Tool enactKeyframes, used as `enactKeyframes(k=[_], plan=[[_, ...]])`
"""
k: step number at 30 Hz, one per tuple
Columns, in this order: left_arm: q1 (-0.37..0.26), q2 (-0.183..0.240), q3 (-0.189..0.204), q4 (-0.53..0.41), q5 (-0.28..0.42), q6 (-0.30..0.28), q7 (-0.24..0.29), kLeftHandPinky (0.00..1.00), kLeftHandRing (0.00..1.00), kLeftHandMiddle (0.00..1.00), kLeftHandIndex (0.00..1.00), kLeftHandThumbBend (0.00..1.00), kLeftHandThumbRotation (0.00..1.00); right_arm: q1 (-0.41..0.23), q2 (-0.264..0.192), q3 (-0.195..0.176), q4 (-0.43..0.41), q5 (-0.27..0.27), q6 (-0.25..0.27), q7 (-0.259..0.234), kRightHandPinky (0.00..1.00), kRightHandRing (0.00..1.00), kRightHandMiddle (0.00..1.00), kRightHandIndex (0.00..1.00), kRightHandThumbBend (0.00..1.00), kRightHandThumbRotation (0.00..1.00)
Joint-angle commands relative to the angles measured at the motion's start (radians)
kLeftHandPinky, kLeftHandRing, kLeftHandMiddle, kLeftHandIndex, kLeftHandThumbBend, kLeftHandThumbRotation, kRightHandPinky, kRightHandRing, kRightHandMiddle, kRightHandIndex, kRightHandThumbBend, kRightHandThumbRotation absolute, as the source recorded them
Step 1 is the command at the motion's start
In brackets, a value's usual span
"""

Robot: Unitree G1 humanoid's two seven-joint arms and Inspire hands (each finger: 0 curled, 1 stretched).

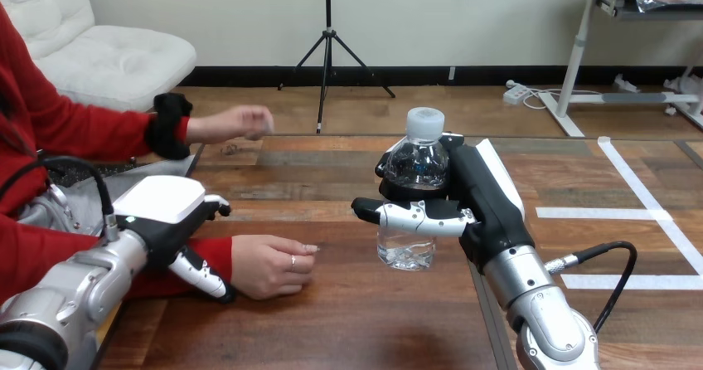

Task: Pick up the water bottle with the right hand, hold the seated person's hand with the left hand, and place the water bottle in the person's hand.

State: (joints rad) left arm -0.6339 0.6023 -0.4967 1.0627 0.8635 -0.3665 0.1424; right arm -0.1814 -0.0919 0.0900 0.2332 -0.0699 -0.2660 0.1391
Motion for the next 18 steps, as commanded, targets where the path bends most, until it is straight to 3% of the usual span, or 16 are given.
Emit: enactKeyframes(k=[1, 10, 18], plan=[[0.019, -0.037, -0.038, 0.007, 0.009, 0.021, 0.002, 0.62, 0.67, 0.72, 0.74, 0.99, 0.19, -0.025, -0.001, -0.021, -0.074, 0.027, -0.005, 0.002, 0.27, 0.32, 0.38, 0.40, 0.86, 0.00], [0.035, -0.048, -0.013, -0.049, -0.044, 0.035, -0.043, 0.53, 0.61, 0.64, 0.67, 0.96, 0.05, -0.020, 0.001, -0.023, -0.096, 0.033, 0.014, -0.003, 0.26, 0.31, 0.37, 0.39, 0.86, 0.00], [0.049, -0.044, -0.005, -0.099, -0.076, 0.046, -0.064, 0.48, 0.56, 0.59, 0.62, 0.95, 0.01, -0.015, -0.002, -0.025, -0.124, 0.037, 0.040, 0.000, 0.25, 0.30, 0.36, 0.39, 0.86, 0.00]])
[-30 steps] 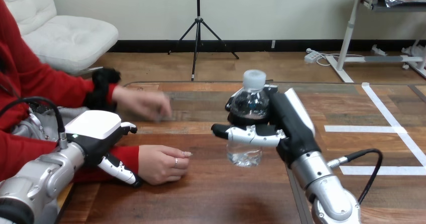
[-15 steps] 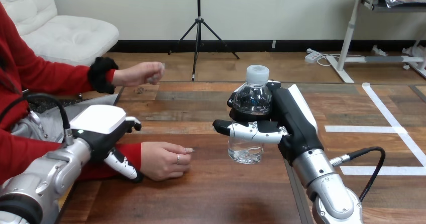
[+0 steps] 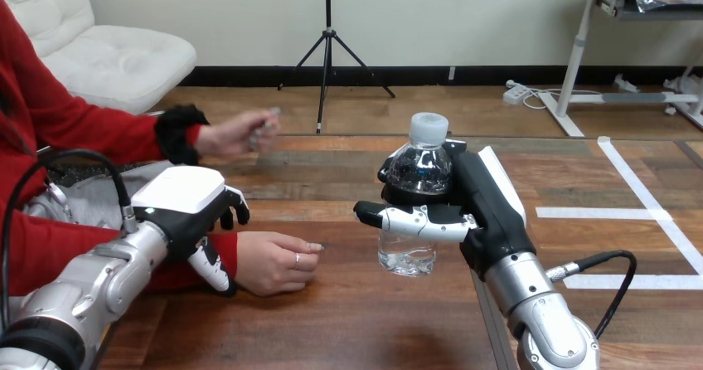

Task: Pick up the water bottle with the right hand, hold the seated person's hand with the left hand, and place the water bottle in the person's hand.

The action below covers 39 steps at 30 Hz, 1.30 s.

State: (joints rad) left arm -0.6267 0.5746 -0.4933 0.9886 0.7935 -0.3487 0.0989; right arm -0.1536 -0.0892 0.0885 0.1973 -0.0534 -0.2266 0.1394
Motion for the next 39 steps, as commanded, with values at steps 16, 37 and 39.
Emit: enactKeyframes(k=[16, 37, 39], plan=[[0.041, -0.009, -0.012, -0.023, -0.035, 0.022, -0.031, 0.39, 0.47, 0.52, 0.53, 0.91, 0.00, -0.040, -0.001, -0.027, -0.104, 0.029, 0.008, 0.002, 0.25, 0.30, 0.36, 0.39, 0.87, 0.00], [0.032, 0.018, -0.037, -0.033, -0.004, 0.019, -0.063, 0.46, 0.53, 0.57, 0.59, 0.99, 0.04, -0.037, -0.002, -0.030, -0.131, 0.034, 0.030, 0.009, 0.25, 0.30, 0.37, 0.39, 0.87, 0.00], [0.032, 0.022, -0.036, -0.040, -0.006, 0.022, -0.081, 0.48, 0.56, 0.59, 0.61, 0.99, 0.06, -0.036, -0.001, -0.031, -0.136, 0.038, 0.038, 0.010, 0.25, 0.31, 0.37, 0.39, 0.87, 0.00]])
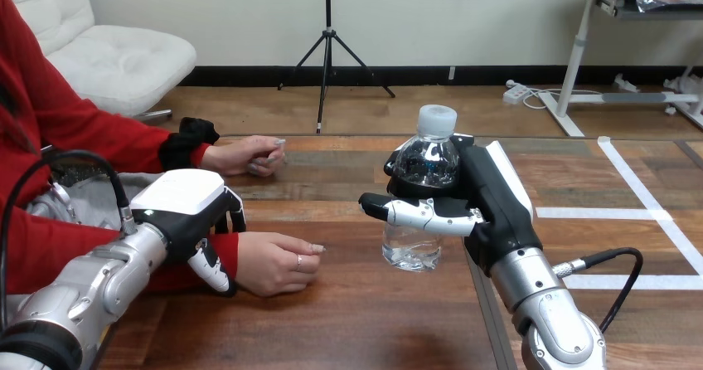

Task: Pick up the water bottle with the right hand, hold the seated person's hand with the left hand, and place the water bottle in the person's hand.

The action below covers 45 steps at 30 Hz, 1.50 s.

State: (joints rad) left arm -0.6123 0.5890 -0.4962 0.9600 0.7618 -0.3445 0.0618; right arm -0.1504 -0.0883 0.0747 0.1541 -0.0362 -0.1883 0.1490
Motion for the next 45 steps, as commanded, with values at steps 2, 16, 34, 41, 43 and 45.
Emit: enactKeyframes(k=[2, 16, 34, 41, 43, 45], plan=[[0.017, 0.009, -0.033, -0.015, 0.025, 0.019, -0.053, 0.51, 0.58, 0.61, 0.63, 1.00, 0.08, -0.039, 0.000, -0.019, -0.098, 0.025, 0.009, 0.002, 0.26, 0.31, 0.38, 0.39, 0.87, 0.00], [0.000, 0.016, -0.047, 0.021, 0.035, 0.009, -0.105, 0.64, 0.70, 0.73, 0.76, 1.00, 0.35, -0.037, -0.004, -0.026, -0.109, 0.038, 0.003, 0.013, 0.27, 0.32, 0.38, 0.39, 0.87, 0.00], [-0.012, 0.004, -0.053, 0.047, 0.042, -0.024, -0.111, 0.61, 0.69, 0.72, 0.73, 1.00, 0.29, -0.036, -0.009, -0.034, -0.129, 0.048, 0.015, 0.021, 0.27, 0.32, 0.38, 0.39, 0.87, 0.00], [-0.026, 0.002, -0.066, 0.055, 0.055, -0.024, -0.134, 0.59, 0.66, 0.70, 0.71, 1.00, 0.27, -0.033, -0.012, -0.035, -0.137, 0.046, 0.011, 0.022, 0.27, 0.32, 0.38, 0.39, 0.87, 0.00], [-0.033, -0.001, -0.073, 0.066, 0.063, -0.019, -0.136, 0.57, 0.65, 0.68, 0.69, 0.99, 0.24, -0.033, -0.013, -0.035, -0.139, 0.046, 0.010, 0.023, 0.27, 0.32, 0.38, 0.39, 0.87, 0.00], [-0.035, -0.002, -0.074, 0.069, 0.061, -0.022, -0.137, 0.56, 0.64, 0.67, 0.68, 0.98, 0.22, -0.033, -0.014, -0.036, -0.139, 0.047, 0.009, 0.024, 0.27, 0.32, 0.38, 0.39, 0.87, 0.00]])
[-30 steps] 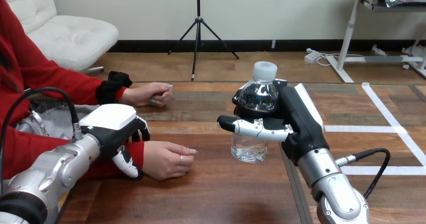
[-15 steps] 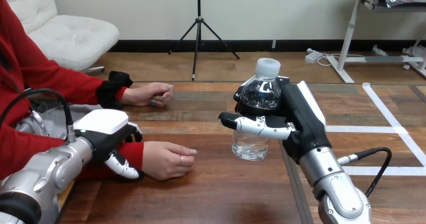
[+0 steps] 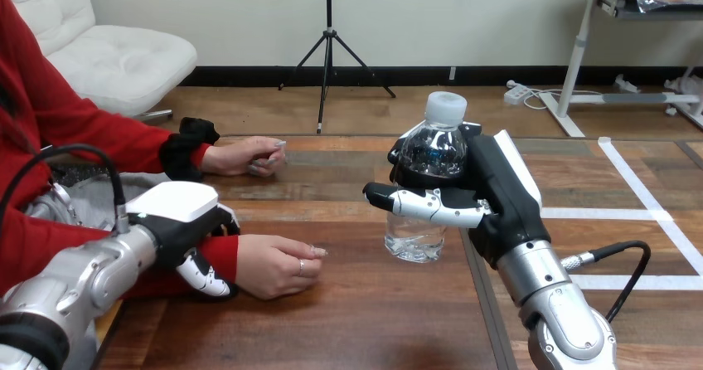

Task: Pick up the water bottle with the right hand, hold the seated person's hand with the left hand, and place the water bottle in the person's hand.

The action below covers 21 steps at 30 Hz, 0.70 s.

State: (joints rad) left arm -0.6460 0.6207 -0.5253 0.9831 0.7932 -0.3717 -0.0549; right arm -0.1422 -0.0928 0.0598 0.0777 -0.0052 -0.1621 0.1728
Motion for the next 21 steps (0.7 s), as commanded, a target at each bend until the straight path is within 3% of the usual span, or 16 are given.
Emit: enactKeyframes(k=[1, 13, 21], plan=[[-0.002, -0.034, -0.044, 0.047, 0.026, 0.003, -0.021, 0.56, 0.63, 0.67, 0.68, 0.98, 0.21, -0.041, -0.009, -0.022, -0.063, 0.017, -0.018, 0.001, 0.27, 0.32, 0.38, 0.39, 0.87, 0.00], [-0.012, -0.040, -0.044, 0.075, 0.009, -0.026, -0.017, 0.49, 0.55, 0.59, 0.59, 0.95, 0.04, -0.038, -0.012, -0.025, -0.075, 0.014, -0.006, -0.004, 0.27, 0.32, 0.38, 0.39, 0.87, 0.00], [-0.017, -0.042, -0.044, 0.086, 0.007, -0.051, -0.010, 0.46, 0.52, 0.57, 0.58, 0.93, 0.00, -0.039, -0.010, -0.025, -0.073, 0.011, -0.009, -0.007, 0.28, 0.32, 0.38, 0.39, 0.87, 0.00]])
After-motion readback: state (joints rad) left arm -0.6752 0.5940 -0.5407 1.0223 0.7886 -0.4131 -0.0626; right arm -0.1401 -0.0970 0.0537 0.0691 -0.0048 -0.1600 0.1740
